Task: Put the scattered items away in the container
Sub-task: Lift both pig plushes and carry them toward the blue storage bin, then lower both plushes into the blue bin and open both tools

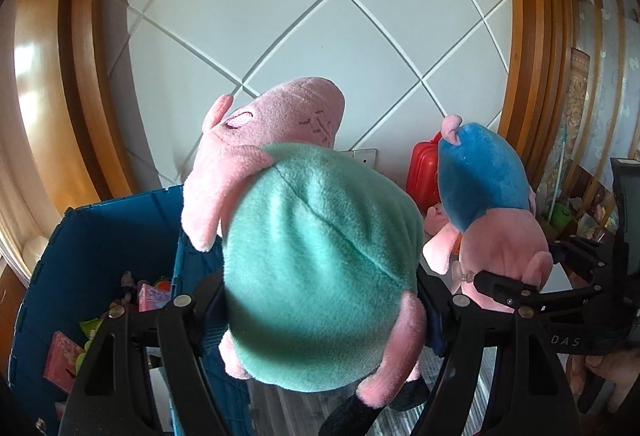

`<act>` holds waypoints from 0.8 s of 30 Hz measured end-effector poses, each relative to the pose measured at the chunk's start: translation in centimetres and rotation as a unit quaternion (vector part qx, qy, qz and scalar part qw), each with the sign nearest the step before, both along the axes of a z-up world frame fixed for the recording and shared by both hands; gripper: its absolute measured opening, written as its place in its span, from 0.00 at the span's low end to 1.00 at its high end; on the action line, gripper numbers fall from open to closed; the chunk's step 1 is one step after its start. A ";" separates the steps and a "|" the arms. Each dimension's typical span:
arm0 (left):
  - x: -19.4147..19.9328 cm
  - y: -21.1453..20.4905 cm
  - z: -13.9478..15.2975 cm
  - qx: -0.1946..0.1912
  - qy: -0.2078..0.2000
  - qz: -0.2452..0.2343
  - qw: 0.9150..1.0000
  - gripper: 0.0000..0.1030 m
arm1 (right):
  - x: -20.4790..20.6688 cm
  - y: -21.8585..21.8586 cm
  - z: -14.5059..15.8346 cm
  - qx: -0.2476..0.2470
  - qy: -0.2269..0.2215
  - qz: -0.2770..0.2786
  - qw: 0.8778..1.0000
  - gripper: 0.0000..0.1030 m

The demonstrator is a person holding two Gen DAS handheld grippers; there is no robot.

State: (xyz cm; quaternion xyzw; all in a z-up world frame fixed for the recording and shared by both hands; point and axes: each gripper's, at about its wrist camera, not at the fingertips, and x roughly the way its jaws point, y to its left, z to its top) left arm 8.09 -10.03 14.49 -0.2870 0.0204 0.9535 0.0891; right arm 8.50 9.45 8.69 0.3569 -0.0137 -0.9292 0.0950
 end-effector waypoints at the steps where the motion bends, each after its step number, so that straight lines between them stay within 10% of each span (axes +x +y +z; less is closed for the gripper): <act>1: -0.2 -0.9 0.1 0.001 -0.001 0.002 1.000 0.73 | -0.2 -1.1 0.1 0.001 0.000 0.005 1.000 0.74; 24: -3.6 -24.4 -0.9 -0.009 -0.024 0.092 0.995 0.73 | -6.4 -26.2 1.8 -0.015 0.006 0.109 0.994 0.75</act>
